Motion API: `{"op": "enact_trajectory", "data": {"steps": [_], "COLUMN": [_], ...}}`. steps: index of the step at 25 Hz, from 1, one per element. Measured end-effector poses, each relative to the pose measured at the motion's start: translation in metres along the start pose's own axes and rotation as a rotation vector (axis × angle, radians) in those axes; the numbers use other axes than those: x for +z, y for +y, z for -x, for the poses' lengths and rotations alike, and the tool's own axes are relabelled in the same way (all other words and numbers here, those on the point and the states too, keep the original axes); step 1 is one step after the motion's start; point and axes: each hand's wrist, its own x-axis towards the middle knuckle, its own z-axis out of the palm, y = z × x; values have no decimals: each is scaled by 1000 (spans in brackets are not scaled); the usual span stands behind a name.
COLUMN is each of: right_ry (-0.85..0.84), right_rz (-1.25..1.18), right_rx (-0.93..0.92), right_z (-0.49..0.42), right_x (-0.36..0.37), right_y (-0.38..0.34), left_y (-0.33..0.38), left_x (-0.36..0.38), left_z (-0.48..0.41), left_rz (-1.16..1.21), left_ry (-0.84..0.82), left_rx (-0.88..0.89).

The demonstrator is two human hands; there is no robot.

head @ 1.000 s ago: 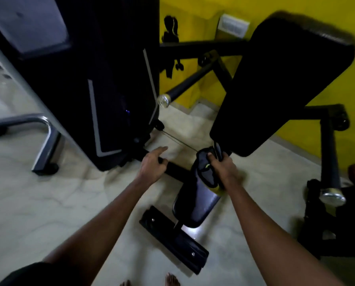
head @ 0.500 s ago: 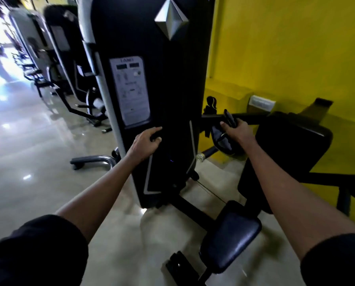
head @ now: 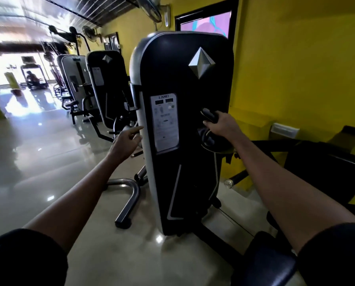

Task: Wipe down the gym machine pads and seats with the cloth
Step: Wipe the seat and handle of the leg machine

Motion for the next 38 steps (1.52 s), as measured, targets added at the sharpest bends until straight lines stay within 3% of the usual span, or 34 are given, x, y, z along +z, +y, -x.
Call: {"op": "enact_trajectory", "data": {"steps": [16, 29, 38], "right_ry": [27, 6, 107], "right_rz": [19, -85, -22], "right_rx": [-104, -160, -23], "right_z": [-62, -209, -327], "right_x": [200, 311, 400], "right_y": [-237, -327, -366], "left_y": [-166, -292, -395], "left_x": [-218, -263, -275], "left_z": [-88, -248, -397], "left_rz": [-58, -128, -59], "left_ry": [75, 91, -17], "left_rx": [63, 53, 144]}}
